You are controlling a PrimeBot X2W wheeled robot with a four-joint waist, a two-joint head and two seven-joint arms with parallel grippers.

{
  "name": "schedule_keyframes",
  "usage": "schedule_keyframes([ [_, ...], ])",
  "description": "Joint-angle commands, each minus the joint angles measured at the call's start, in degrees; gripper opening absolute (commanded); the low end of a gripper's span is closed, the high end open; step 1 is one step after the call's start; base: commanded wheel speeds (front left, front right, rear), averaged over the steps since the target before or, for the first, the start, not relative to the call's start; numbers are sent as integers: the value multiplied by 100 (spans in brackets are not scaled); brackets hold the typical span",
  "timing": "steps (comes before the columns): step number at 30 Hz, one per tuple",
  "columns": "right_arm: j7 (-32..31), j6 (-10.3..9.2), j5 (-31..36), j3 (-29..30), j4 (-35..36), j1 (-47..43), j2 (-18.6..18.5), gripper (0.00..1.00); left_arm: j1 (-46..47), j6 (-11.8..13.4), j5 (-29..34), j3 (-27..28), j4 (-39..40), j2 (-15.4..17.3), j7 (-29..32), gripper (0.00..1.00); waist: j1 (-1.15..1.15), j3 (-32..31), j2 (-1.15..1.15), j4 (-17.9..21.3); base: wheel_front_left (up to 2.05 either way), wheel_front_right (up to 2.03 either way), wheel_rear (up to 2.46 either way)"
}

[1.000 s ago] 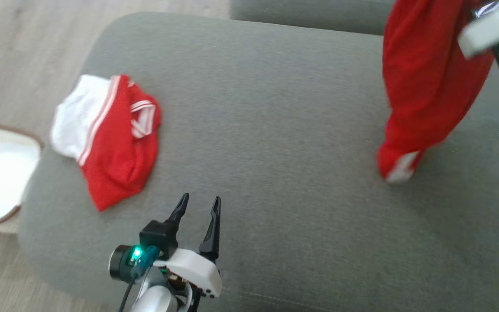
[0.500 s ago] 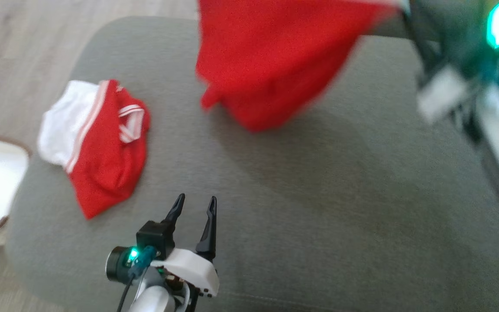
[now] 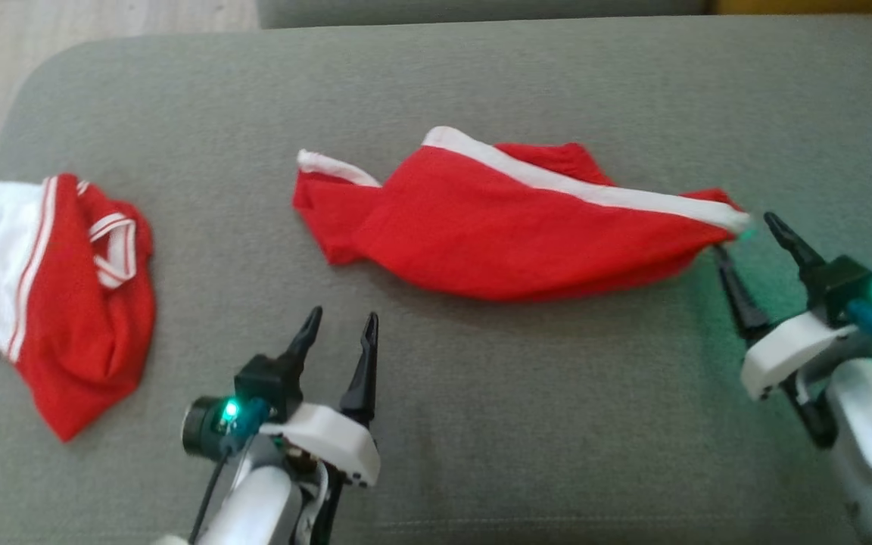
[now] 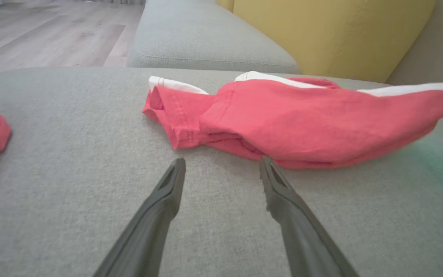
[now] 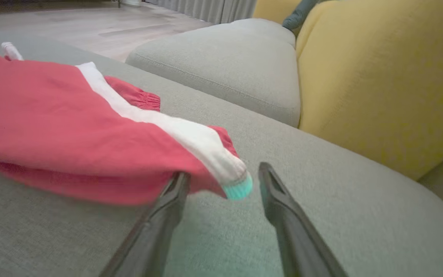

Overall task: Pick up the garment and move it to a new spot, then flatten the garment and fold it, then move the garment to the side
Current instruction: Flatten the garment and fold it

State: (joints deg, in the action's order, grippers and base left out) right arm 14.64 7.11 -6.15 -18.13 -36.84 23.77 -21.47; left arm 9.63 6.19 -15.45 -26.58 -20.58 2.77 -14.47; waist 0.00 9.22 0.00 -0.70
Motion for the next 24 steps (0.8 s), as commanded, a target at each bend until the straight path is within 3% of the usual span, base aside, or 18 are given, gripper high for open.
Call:
schedule_keyframes([
  [1,35,37,-60,87,124,-104,82,100,393,-30,44,236,170,10,-52,100,0,11,0,140,0,0,0],
  [7,35,37,-77,374,390,-308,500,100,1155,-24,-37,223,95,10,-52,100,0,121,0,373,0,0,0],
  [13,36,37,-84,487,648,-410,814,100,2023,4,-298,102,-483,10,-52,100,0,270,0,616,0,0,0],
  [24,36,37,-177,375,1114,-329,1175,100,3974,-101,-1232,-255,-2722,10,214,100,0,689,0,1224,0,0,0],
])
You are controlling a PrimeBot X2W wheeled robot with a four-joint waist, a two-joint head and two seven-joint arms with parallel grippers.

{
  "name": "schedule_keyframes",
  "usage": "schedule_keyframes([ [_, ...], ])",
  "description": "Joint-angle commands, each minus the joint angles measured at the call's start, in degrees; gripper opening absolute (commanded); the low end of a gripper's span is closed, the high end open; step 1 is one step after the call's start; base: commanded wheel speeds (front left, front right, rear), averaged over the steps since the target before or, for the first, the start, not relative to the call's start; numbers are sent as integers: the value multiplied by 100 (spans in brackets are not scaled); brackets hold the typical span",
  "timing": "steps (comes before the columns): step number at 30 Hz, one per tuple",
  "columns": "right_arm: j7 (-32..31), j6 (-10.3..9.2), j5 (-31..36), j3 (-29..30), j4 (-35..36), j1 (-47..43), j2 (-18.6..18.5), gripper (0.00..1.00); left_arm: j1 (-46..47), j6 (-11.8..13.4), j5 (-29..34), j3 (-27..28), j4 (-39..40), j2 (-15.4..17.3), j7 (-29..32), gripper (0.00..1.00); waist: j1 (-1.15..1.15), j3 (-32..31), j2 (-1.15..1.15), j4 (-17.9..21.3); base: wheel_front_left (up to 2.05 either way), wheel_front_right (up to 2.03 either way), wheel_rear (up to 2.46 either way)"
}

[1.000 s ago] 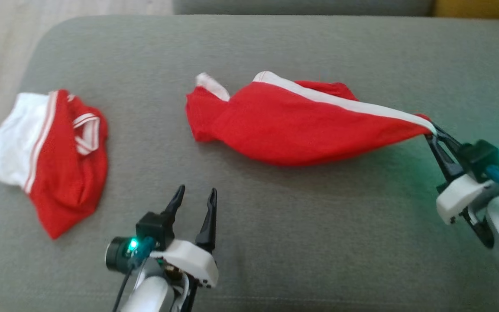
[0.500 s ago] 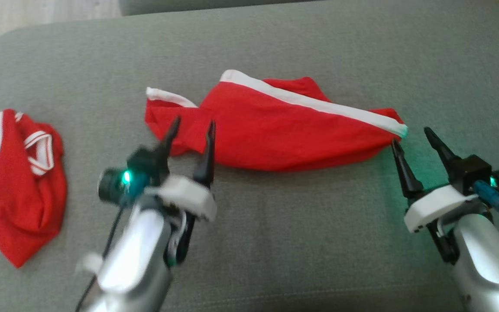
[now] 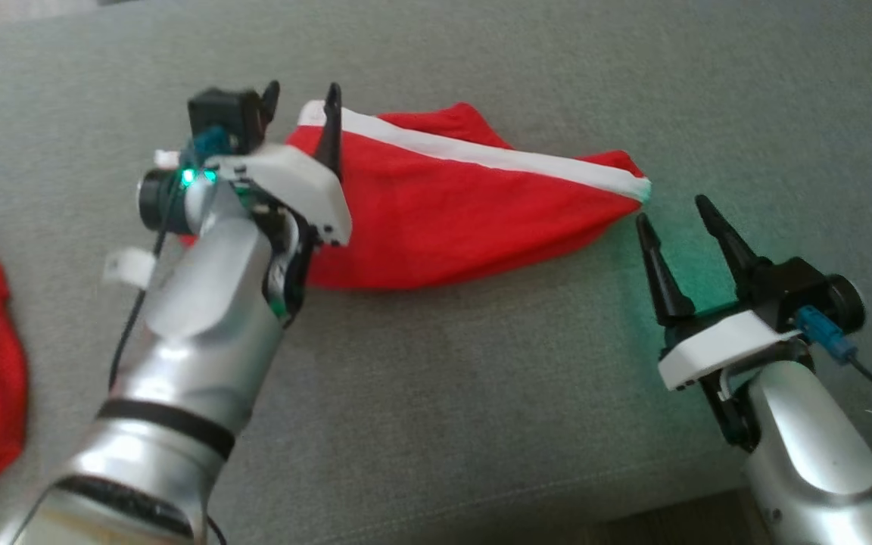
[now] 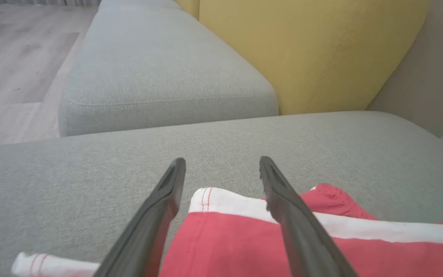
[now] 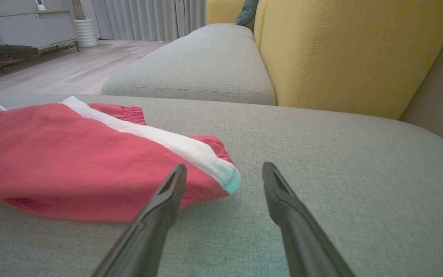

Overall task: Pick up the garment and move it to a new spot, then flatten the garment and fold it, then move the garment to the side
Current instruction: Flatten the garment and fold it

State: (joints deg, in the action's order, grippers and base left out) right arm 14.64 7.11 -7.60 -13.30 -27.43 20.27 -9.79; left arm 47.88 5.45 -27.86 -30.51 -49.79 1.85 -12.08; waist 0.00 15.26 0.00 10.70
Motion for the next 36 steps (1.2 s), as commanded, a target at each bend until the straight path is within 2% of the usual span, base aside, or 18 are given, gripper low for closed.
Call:
schedule_keyframes([
  [1,36,37,-41,-107,211,31,32,100,282,-29,-29,120,35,103,32,100,0,121,0,124,0,0,0],
  [7,36,37,-80,-159,346,86,136,100,900,-42,-162,78,-891,123,500,100,0,288,0,305,0,0,0],
  [14,36,37,-113,-158,421,110,189,100,1136,-44,-140,18,-1680,195,602,100,0,390,0,416,0,0,0],
  [26,36,37,-143,-114,439,181,203,100,1169,-158,-136,-207,-2134,132,524,100,0,525,0,369,0,0,0],
  [27,36,37,-146,-116,433,185,203,100,1159,-175,-114,-254,-2154,128,535,80,0,520,0,360,0,0,0],
  [28,36,37,-147,-117,429,189,202,100,1156,-194,-88,-305,-2169,124,544,54,0,517,0,350,0,0,0],
  [29,36,37,-151,-117,427,192,204,100,1156,-215,-49,-370,-2180,121,547,44,0,518,0,339,0,0,0],
  [30,36,37,-155,-119,425,193,204,100,1155,-228,-8,-438,-2188,118,554,35,0,518,0,325,0,0,0],
  [34,36,37,-167,-121,411,191,206,100,1163,-281,47,-590,-2196,109,586,42,0,523,0,287,0,0,0],
  [35,36,37,-173,-122,404,190,207,100,1159,-289,43,-622,-2194,108,601,37,0,520,0,276,0,0,0],
  [36,36,37,-181,-124,396,191,210,100,1152,-303,33,-657,-2173,106,615,7,0,518,0,269,0,0,0],
])
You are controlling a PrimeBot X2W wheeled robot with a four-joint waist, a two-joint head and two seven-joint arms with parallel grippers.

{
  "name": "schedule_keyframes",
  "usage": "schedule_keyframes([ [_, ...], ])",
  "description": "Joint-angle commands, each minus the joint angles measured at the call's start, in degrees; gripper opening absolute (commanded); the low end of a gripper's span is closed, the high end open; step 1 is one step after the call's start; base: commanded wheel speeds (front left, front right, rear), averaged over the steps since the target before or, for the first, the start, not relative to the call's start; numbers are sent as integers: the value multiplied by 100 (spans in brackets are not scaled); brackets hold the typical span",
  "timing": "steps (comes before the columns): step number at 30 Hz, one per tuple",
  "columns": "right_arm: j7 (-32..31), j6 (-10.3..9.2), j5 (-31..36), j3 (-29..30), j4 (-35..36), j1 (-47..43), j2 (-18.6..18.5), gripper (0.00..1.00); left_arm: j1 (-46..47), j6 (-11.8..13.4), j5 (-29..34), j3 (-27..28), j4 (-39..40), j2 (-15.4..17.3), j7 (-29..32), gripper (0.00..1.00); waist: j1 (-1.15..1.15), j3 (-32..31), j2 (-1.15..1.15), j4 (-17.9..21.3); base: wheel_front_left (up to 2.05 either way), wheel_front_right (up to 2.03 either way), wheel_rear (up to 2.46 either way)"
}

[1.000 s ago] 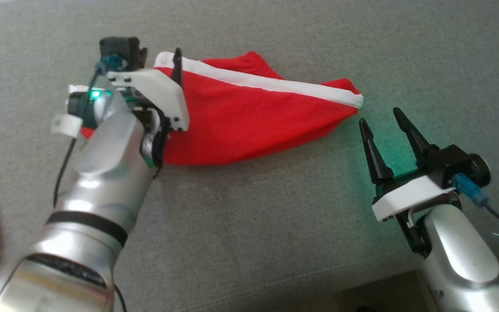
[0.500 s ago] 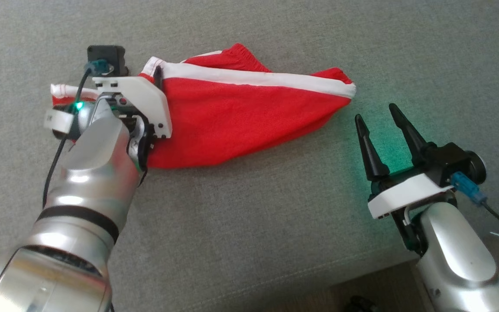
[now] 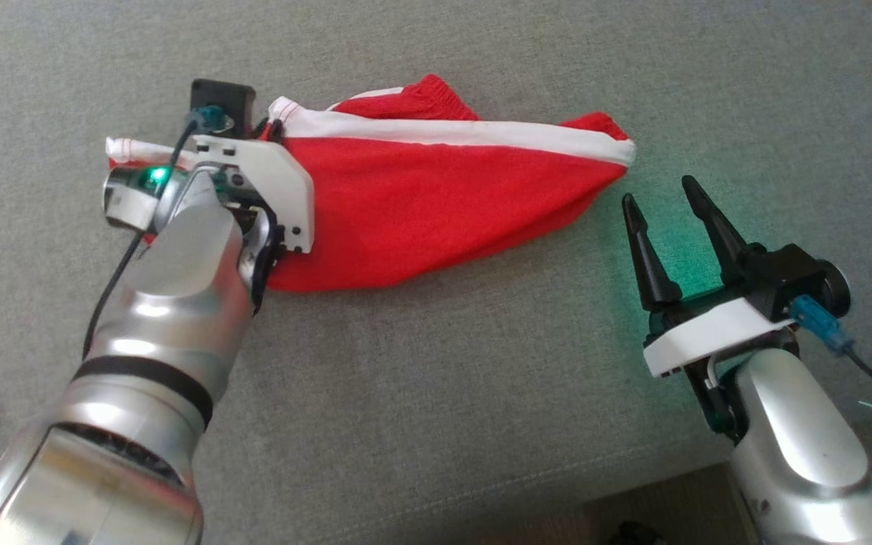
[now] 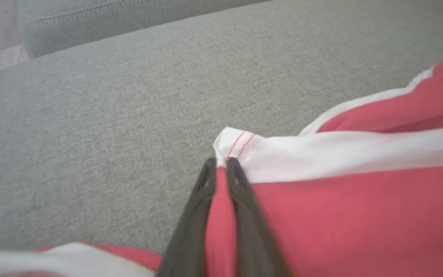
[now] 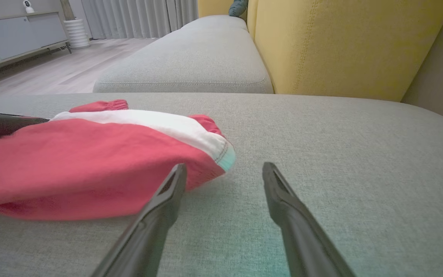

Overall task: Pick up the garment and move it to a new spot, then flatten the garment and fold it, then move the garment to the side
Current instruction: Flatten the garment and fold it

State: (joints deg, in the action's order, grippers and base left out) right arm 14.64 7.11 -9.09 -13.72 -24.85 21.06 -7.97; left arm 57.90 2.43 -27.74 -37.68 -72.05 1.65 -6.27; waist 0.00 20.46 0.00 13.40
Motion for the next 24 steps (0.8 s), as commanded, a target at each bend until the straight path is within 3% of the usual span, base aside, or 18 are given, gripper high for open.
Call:
schedule_keyframes([
  [1,36,37,-40,-83,130,114,29,100,140,-5,6,29,93,126,15,0,0,-8,0,-8,0,0,0],
  [11,36,37,-98,144,16,-85,15,100,-129,205,-270,-145,790,123,-740,0,0,-469,0,-378,0,0,0],
  [17,36,37,-92,610,-63,-573,17,100,-952,568,-321,-235,2069,123,-869,0,0,-1104,0,-958,0,0,0],
  [24,36,37,-44,836,-51,-870,163,100,-2461,949,240,419,3869,253,-872,0,0,-1436,0,-1197,0,0,0],
])
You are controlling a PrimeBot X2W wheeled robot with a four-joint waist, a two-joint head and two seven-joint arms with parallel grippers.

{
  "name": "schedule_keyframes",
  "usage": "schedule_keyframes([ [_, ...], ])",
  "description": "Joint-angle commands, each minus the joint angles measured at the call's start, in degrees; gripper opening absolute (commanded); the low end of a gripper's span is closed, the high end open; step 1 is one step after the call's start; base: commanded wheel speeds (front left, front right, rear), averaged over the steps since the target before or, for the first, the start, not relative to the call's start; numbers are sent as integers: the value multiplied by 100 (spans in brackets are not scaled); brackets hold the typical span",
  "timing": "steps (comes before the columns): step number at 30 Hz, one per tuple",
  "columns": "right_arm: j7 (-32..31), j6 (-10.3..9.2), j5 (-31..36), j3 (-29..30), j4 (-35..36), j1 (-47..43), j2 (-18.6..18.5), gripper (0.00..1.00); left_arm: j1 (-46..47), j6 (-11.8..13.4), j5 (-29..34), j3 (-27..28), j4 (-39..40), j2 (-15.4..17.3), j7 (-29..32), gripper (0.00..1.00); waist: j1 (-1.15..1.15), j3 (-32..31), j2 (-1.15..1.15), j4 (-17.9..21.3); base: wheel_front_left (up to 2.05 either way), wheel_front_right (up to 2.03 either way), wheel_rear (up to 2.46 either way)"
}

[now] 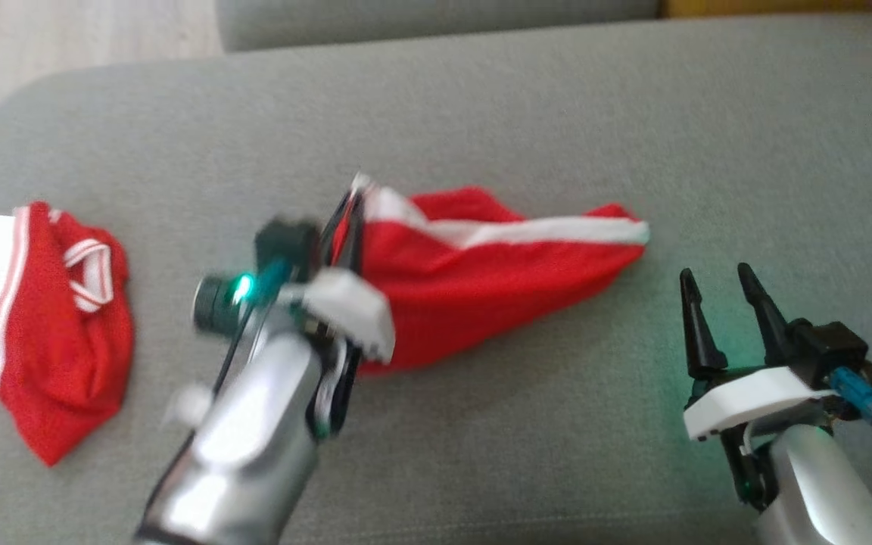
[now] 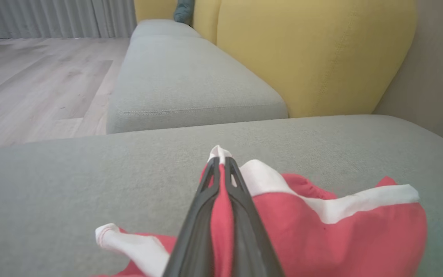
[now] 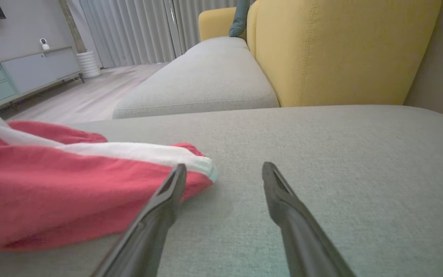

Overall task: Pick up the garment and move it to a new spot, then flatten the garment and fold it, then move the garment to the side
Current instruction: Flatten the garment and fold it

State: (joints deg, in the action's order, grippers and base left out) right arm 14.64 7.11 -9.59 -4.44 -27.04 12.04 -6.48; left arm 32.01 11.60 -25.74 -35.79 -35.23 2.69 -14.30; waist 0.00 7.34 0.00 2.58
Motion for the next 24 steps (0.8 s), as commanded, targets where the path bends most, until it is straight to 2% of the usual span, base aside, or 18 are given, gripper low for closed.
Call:
schedule_keyframes([
  [1,36,37,6,-79,169,11,33,100,-115,51,118,352,390,164,-69,0,0,-156,0,-118,0,0,0],
  [7,36,37,3,-67,160,-98,133,100,-1316,-45,613,1049,1221,146,-69,0,0,-287,0,-59,0,0,0],
  [9,36,37,-1,-84,149,-114,145,100,-1590,-130,730,1262,1285,122,-69,51,0,-314,0,-34,0,0,0],
  [10,36,37,-4,-95,141,-122,148,100,-1686,-163,793,1357,1297,109,-69,100,0,-321,0,-23,0,0,0],
  [17,36,37,-17,-149,126,-121,110,100,-1805,-405,936,1771,1349,39,-69,100,0,-309,0,8,0,0,0],
  [18,36,37,-14,-162,129,-122,113,100,-1725,-509,892,1813,1269,28,-69,100,0,-297,0,16,0,0,0],
  [24,36,37,-16,-212,108,-115,143,100,-1421,-600,430,1573,762,22,-70,100,0,-295,0,54,0,0,0],
])
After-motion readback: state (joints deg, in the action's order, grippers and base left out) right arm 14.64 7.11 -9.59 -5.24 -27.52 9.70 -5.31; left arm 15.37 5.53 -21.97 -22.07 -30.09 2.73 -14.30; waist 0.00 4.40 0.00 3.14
